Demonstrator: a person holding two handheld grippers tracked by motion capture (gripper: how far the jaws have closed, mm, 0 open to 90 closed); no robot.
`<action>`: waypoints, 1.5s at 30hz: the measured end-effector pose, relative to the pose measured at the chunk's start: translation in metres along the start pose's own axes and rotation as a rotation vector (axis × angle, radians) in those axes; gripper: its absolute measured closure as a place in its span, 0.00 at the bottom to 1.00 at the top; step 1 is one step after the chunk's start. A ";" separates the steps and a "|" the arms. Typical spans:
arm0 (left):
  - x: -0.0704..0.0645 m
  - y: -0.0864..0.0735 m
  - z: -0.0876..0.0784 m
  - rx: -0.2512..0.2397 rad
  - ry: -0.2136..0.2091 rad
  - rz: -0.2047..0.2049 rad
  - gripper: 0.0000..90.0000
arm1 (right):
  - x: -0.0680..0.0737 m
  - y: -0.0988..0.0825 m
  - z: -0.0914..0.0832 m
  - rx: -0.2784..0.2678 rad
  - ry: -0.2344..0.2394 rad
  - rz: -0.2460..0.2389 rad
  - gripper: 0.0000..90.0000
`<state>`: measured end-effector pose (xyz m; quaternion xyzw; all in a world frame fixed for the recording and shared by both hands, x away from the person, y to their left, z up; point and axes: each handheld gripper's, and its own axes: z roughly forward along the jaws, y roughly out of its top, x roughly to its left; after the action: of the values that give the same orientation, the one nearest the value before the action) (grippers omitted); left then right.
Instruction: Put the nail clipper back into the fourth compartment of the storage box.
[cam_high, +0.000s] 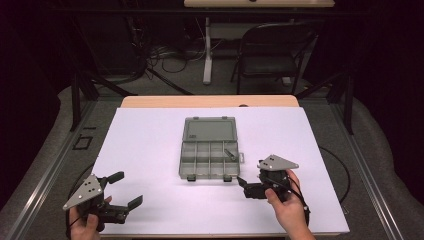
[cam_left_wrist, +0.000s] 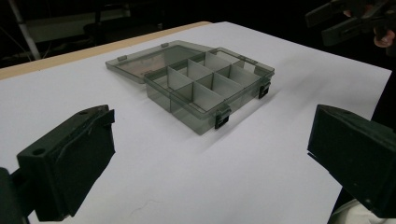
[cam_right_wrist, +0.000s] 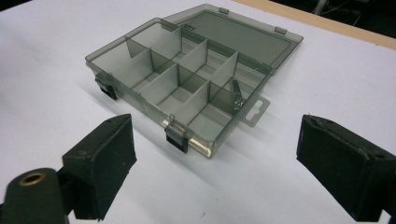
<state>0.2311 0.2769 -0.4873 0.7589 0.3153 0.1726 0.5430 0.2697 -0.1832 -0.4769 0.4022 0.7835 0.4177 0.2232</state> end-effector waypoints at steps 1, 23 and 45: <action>0.000 0.000 0.000 -0.002 0.001 0.000 0.00 | 0.002 -0.003 -0.003 -0.002 -0.012 -0.009 0.12; -0.001 -0.001 0.000 0.000 0.007 0.010 0.00 | 0.001 -0.045 -0.027 -0.061 -0.030 0.034 0.13; 0.000 -0.002 0.000 0.006 0.012 0.016 0.00 | -0.002 -0.061 -0.018 -0.073 -0.037 0.049 0.13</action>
<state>0.2307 0.2773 -0.4896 0.7619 0.3128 0.1806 0.5376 0.2318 -0.2134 -0.5183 0.4205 0.7536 0.4437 0.2418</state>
